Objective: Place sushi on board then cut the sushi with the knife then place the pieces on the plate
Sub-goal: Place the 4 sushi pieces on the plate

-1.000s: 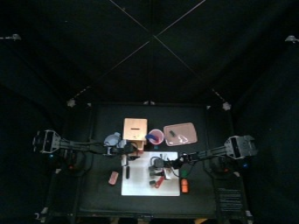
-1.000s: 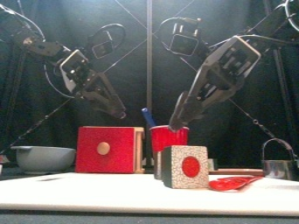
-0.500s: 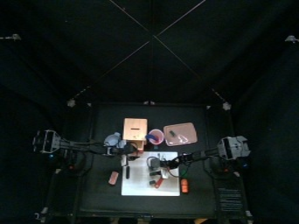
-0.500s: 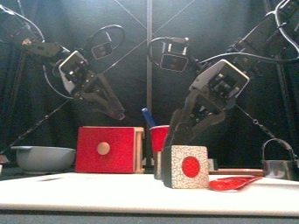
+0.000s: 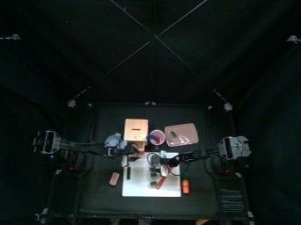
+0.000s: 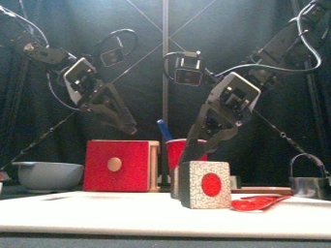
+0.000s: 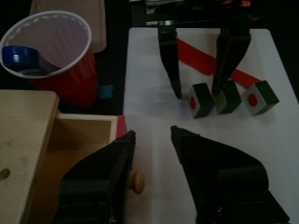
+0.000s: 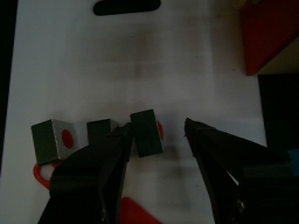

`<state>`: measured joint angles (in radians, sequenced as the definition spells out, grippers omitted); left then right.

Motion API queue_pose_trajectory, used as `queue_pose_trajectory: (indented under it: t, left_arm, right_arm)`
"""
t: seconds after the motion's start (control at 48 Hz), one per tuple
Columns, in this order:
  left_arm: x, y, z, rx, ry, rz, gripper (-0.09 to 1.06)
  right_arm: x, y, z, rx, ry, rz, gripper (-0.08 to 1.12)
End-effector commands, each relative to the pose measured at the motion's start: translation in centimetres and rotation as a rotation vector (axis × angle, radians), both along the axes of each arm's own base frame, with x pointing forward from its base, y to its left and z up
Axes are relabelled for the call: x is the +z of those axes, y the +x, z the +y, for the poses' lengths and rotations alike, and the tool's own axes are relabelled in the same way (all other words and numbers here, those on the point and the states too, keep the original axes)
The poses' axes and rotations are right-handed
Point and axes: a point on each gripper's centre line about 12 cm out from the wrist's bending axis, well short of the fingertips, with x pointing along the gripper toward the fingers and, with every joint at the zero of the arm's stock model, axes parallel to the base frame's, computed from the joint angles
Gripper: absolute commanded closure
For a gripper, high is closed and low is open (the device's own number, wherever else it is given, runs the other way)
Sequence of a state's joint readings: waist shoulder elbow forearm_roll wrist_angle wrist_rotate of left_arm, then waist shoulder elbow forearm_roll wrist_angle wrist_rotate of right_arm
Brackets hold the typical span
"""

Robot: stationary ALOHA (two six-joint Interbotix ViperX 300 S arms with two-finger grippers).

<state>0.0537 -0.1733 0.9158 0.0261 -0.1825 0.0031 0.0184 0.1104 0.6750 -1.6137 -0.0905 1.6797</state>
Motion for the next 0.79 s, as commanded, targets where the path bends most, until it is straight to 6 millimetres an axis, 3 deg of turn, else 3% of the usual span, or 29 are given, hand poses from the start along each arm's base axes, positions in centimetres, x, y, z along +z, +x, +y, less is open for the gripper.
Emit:
queue_pose_trajectory:
  t: [0.021, 0.188, 0.375, 0.542, 0.625, 0.792]
  left_arm:
    - [0.5, 0.3, 0.1, 0.004, 0.000, -0.022, 0.19]
    - [0.5, 0.3, 0.2, 0.005, 0.000, -0.022, 0.19]
    - [0.5, 0.3, 0.2, 0.006, -0.002, -0.020, 0.19]
    - [0.5, 0.3, 0.1, 0.006, -0.003, -0.022, 0.19]
    - [0.5, 0.3, 0.1, 0.009, -0.006, -0.022, 0.19]
    - [0.5, 0.2, 0.2, 0.011, -0.006, -0.019, 0.19]
  right_arm:
    - [0.7, 0.2, 0.3, 0.012, 0.009, -0.019, 0.19]
    - [0.1, 0.2, 0.2, 0.011, 0.010, -0.004, 0.20]
    - [-0.2, 0.2, -0.1, -0.002, 0.005, 0.003, 0.35]
    - [0.9, -0.3, -0.3, -0.035, 0.019, -0.021, 0.41]
    - [1.9, -1.6, -0.7, -0.067, 0.036, -0.038, 0.41]
    - [3.4, -6.5, -2.6, -0.196, 0.057, -0.063, 0.41]
